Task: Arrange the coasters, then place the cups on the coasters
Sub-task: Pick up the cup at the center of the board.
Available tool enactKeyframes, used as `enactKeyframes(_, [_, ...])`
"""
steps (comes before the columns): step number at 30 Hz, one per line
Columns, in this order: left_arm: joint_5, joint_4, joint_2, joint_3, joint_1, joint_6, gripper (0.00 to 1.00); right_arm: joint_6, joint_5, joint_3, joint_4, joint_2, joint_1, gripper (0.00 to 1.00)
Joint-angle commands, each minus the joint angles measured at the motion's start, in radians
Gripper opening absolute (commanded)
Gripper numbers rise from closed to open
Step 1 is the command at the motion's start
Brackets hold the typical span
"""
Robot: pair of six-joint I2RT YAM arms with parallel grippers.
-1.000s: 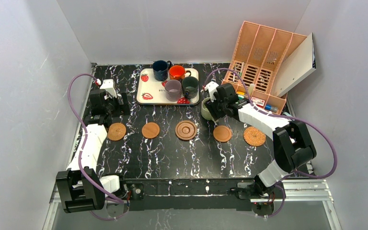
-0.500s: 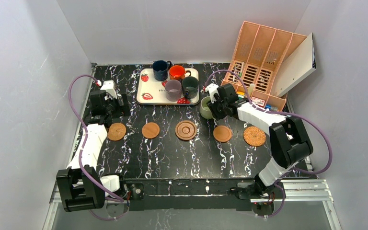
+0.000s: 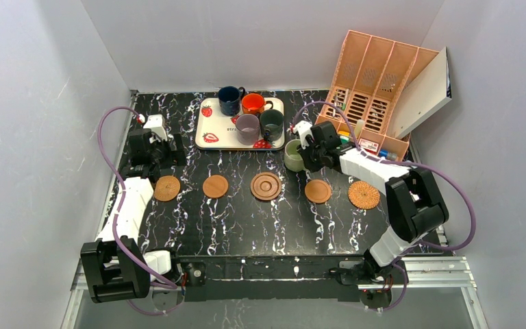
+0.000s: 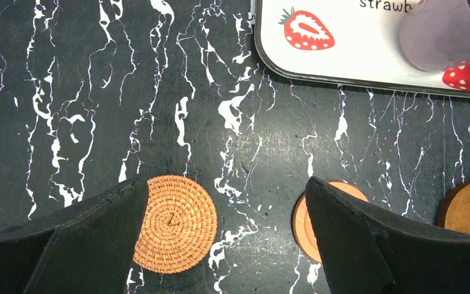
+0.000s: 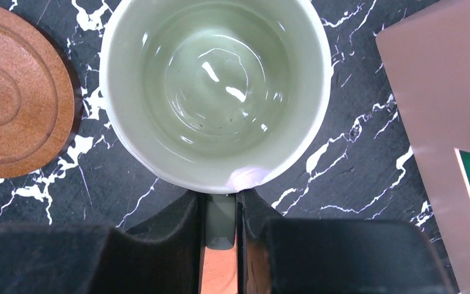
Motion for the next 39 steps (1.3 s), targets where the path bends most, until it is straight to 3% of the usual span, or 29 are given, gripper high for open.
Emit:
enactKeyframes(1, [0.015, 0.002, 0.001, -0.007, 0.009, -0.003, 0.98, -0.009, 0.010, -0.020, 0.074, -0.096, 0.000, 0.01])
enactKeyframes(12, [0.024, -0.002, -0.002, -0.006, 0.009, 0.012, 0.98, -0.048, -0.012, -0.024, 0.046, -0.305, -0.069, 0.01])
enactKeyframes(17, [0.074, -0.026, 0.007, -0.006, 0.011, 0.061, 0.98, -0.067, -0.092, -0.032, -0.012, -0.433, -0.217, 0.01])
enactKeyframes(30, [0.133, 0.018, -0.052, -0.136, 0.061, 0.131, 0.98, -0.277, -0.311, -0.236, -0.160, -0.763, -0.629, 0.01])
enactKeyframes(39, [0.128, 0.047, -0.102, -0.172, 0.091, 0.131, 0.98, -0.386, -0.587, -0.438, -0.060, -0.857, -0.819, 0.01])
